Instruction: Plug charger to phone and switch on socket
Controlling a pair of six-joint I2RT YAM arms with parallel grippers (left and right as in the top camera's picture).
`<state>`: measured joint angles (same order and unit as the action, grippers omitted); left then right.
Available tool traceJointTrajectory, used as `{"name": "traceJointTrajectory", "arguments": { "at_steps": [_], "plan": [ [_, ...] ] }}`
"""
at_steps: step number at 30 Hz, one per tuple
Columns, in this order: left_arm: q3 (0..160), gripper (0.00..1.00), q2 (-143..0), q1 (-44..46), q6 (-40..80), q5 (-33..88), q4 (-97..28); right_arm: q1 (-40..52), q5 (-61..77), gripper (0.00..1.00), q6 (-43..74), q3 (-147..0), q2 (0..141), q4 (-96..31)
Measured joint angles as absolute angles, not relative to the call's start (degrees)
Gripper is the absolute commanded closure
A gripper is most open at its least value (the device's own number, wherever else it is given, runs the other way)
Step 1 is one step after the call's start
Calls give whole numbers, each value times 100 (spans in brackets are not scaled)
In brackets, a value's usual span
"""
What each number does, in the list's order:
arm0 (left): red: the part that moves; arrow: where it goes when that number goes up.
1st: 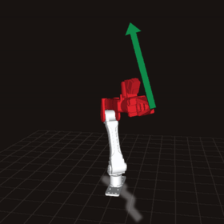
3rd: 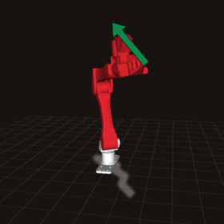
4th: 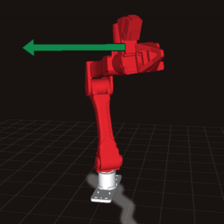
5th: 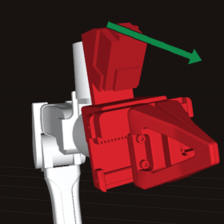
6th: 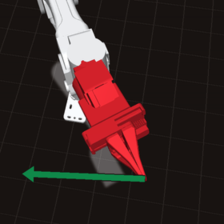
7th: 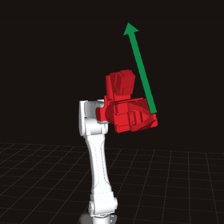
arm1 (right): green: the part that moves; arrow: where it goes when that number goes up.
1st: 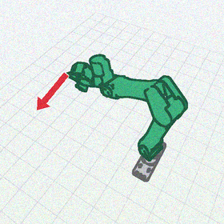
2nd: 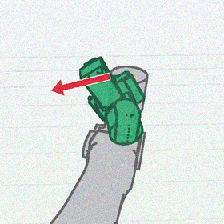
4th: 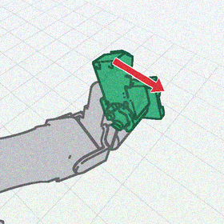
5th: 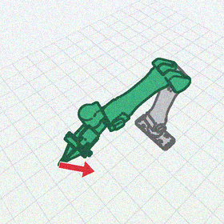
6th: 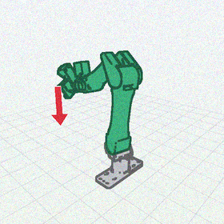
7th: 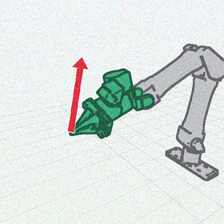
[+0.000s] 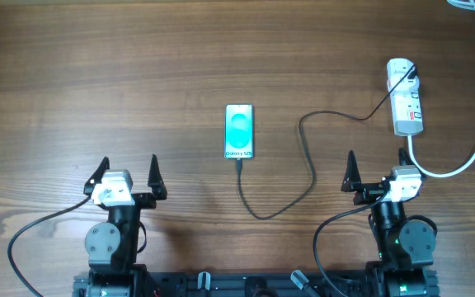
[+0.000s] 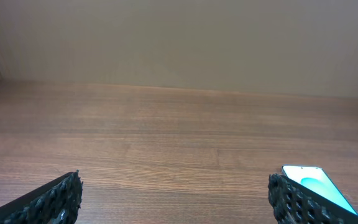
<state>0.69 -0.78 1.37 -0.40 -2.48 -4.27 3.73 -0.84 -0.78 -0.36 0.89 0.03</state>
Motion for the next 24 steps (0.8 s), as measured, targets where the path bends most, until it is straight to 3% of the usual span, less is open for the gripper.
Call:
{"name": "traceJointTrajectory", "arguments": {
  "at_steps": [24],
  "plan": [
    [69,0,-78,137,-276,-228,-427,373,-84,0,-78,-36,89,3]
  ]
}}
